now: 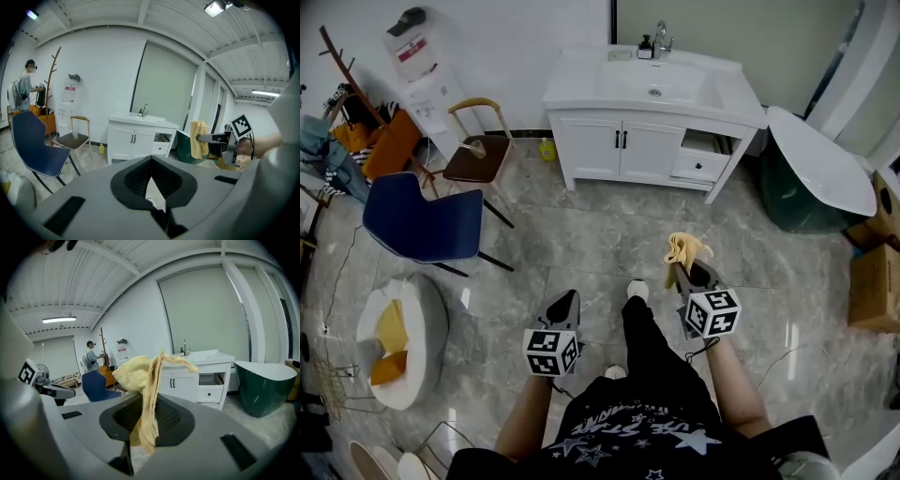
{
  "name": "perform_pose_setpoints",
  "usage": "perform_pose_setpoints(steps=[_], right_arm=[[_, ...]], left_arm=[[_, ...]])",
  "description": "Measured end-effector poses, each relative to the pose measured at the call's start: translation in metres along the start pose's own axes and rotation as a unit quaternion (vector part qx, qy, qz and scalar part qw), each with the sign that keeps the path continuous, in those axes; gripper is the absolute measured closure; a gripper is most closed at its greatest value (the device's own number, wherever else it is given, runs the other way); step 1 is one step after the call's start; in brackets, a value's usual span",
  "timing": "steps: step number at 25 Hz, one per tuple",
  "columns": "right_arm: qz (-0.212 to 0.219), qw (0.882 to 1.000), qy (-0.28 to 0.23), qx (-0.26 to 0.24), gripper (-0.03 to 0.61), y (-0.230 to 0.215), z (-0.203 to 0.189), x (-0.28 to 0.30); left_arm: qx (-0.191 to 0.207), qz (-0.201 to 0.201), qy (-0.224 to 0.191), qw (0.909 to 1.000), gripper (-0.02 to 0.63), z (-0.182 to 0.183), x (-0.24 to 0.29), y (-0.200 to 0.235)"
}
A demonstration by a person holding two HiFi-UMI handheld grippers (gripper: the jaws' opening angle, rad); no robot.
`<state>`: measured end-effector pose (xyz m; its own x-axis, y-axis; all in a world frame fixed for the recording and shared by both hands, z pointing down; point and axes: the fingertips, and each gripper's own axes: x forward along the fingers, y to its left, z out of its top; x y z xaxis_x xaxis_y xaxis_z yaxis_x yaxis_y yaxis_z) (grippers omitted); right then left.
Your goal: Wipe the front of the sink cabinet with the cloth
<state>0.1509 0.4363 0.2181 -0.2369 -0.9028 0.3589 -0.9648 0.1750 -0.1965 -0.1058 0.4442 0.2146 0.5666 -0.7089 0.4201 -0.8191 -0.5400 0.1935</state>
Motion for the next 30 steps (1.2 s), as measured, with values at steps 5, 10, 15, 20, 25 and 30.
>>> perform_pose_setpoints(steps=[5, 10, 15, 20, 25, 30], right_arm=[[0.012, 1.000, 0.003, 0.002, 0.495, -0.016, 0.018, 0.063], [0.031, 0.999, 0.011, 0.011, 0.495, -0.053, 0.044, 0.159], [0.048, 0.998, 0.032, 0.016, 0.495, -0.096, 0.076, 0.251], [0.073, 0.996, 0.047, 0.018, 0.495, -0.125, 0.103, 0.327], [0.097, 0.993, 0.067, 0.009, 0.495, -0.131, 0.107, 0.380], [0.121, 0.989, 0.080, 0.002, 0.495, -0.115, 0.106, 0.416]], left_arm=[[-0.012, 0.019, 0.003, 0.9997, 0.598, 0.018, 0.032, 0.034], [-0.019, 0.048, 0.012, 0.9986, 0.598, 0.047, 0.103, 0.073], [-0.026, 0.068, 0.015, 0.9972, 0.600, 0.095, 0.186, 0.102], [-0.019, 0.088, 0.006, 0.9960, 0.600, 0.149, 0.252, 0.127], [-0.024, 0.110, -0.009, 0.9936, 0.600, 0.179, 0.286, 0.148], [-0.039, 0.130, -0.006, 0.9908, 0.600, 0.180, 0.296, 0.174]])
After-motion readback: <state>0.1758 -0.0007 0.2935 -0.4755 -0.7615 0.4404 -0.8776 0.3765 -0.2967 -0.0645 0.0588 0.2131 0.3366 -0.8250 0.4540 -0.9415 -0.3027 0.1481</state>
